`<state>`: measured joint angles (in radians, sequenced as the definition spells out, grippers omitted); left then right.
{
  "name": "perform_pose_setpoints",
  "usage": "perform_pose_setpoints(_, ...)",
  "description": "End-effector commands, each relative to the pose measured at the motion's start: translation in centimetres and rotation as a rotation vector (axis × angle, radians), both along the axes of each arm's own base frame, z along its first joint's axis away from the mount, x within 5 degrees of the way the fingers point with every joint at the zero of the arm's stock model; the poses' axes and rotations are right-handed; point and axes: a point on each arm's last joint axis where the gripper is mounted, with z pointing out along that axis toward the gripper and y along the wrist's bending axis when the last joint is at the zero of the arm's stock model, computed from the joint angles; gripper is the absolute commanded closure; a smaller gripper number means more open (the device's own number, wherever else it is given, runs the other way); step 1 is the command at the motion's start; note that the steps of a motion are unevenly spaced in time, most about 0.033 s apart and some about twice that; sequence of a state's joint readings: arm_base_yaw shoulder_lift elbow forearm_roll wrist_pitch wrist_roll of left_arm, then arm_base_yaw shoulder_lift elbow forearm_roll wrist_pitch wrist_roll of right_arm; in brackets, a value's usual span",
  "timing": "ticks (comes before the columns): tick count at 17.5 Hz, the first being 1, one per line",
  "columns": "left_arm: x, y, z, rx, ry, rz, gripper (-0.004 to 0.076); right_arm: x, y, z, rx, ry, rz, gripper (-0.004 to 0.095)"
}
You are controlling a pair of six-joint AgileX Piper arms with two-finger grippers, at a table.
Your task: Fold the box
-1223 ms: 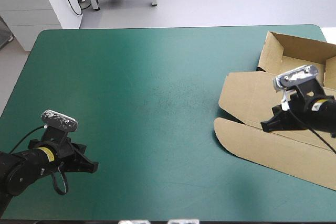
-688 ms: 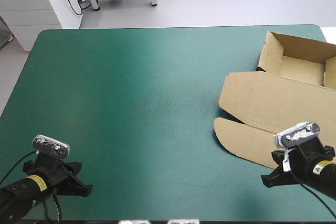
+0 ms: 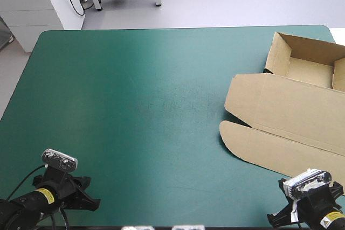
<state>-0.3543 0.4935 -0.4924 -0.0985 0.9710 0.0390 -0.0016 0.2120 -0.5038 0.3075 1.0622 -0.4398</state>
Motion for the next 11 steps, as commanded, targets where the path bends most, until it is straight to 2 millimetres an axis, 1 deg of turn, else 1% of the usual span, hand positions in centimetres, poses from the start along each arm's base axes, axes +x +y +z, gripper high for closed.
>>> perform_pose_setpoints(1,0.45,-0.28,1.02,-0.038,-0.059,0.001,0.0731,0.38,0.04,1.11,0.018,-0.075,-0.006,0.0928)
perform_pose_setpoints(11,0.42,-0.27,1.00,-0.036,-0.055,0.000,0.0731,0.35,0.05,1.07,0.020,-0.068,-0.007,0.0927)
